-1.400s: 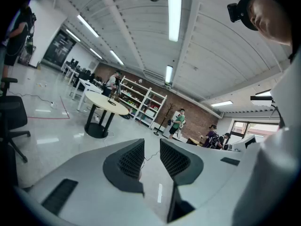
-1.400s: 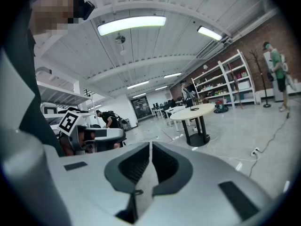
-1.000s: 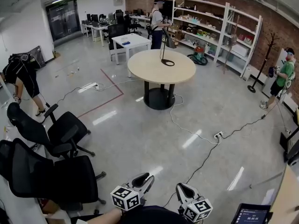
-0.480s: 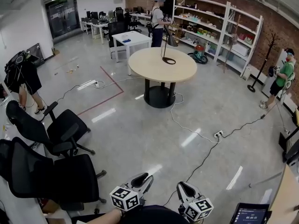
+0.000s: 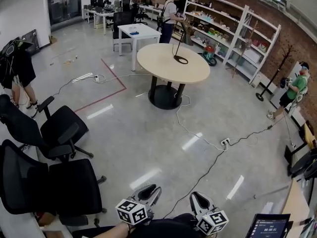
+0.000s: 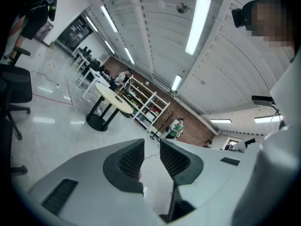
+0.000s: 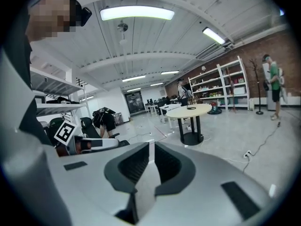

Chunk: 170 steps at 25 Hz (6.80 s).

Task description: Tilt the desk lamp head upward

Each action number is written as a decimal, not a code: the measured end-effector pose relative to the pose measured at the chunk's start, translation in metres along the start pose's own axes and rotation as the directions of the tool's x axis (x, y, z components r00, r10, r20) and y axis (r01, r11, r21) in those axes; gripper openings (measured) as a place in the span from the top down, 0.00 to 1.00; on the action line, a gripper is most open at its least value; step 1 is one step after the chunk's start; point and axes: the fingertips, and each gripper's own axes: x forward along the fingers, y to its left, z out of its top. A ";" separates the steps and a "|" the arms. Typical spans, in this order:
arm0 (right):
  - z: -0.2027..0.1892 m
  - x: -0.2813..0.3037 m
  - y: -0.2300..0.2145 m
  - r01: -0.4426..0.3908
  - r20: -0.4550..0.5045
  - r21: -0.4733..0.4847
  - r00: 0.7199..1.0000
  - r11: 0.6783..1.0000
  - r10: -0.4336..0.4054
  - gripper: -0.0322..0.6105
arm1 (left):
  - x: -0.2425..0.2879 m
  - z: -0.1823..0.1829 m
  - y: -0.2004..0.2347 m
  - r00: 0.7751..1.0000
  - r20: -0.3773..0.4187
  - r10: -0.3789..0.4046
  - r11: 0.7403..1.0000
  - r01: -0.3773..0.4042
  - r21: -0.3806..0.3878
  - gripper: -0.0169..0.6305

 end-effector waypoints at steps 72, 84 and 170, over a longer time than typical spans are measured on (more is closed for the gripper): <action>0.219 0.506 -0.265 0.025 -0.021 0.207 1.000 0.978 -0.021 0.92 | 0.441 0.319 0.299 0.990 -0.144 0.005 1.000 -0.005 0.002 0.81; 0.263 0.584 -0.341 -0.060 0.043 0.267 0.998 0.962 0.050 0.92 | 0.526 0.362 0.325 0.988 -0.124 0.091 0.995 -0.085 0.056 0.81; 0.528 0.965 -0.694 -0.333 0.413 0.673 0.910 0.660 0.038 0.58 | 1.059 0.851 0.360 1.000 -0.029 0.009 0.567 0.019 0.824 0.68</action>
